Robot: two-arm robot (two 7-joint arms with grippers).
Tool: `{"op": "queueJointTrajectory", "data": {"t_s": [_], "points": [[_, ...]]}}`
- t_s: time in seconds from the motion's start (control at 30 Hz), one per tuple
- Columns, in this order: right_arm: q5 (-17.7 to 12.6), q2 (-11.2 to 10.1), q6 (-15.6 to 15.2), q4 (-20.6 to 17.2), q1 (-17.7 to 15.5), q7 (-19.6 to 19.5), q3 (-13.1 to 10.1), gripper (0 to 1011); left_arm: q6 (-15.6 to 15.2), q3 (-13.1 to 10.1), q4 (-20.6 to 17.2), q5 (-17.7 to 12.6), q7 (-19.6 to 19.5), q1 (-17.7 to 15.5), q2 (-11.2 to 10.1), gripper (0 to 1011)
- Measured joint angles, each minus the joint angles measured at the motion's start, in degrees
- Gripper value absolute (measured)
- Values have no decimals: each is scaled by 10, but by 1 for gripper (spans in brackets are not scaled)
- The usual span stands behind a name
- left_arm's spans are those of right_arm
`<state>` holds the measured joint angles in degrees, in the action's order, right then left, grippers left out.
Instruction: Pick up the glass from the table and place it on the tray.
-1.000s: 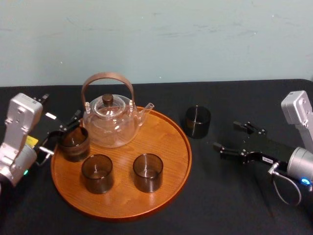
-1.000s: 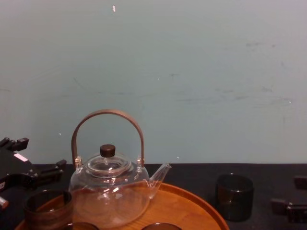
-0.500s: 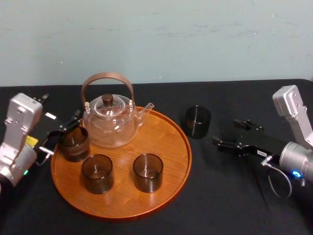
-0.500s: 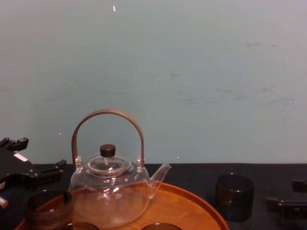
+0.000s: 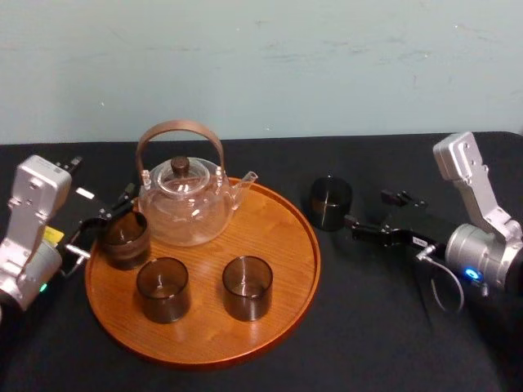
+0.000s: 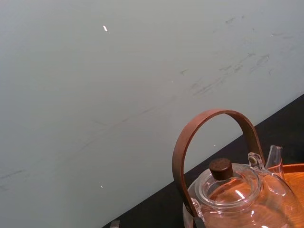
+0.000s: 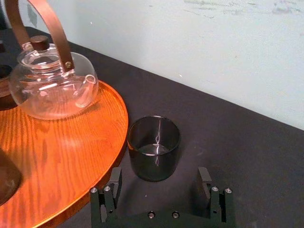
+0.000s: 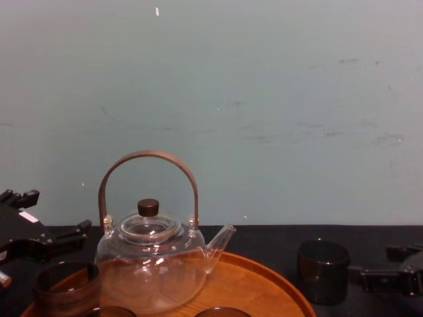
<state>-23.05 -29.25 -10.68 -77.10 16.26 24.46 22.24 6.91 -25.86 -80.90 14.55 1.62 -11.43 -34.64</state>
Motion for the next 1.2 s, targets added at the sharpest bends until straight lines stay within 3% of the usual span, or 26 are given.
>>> {"op": "queueJointTrajectory", "data": {"t_s": [0.3, 1.2], "points": [[22, 25, -1, 38, 27, 1, 8, 1002, 0, 0, 0, 0, 0, 0, 0, 1001], [68, 71, 3, 94, 68, 3, 20, 1002, 0, 0, 0, 0, 0, 0, 0, 1001]]}}
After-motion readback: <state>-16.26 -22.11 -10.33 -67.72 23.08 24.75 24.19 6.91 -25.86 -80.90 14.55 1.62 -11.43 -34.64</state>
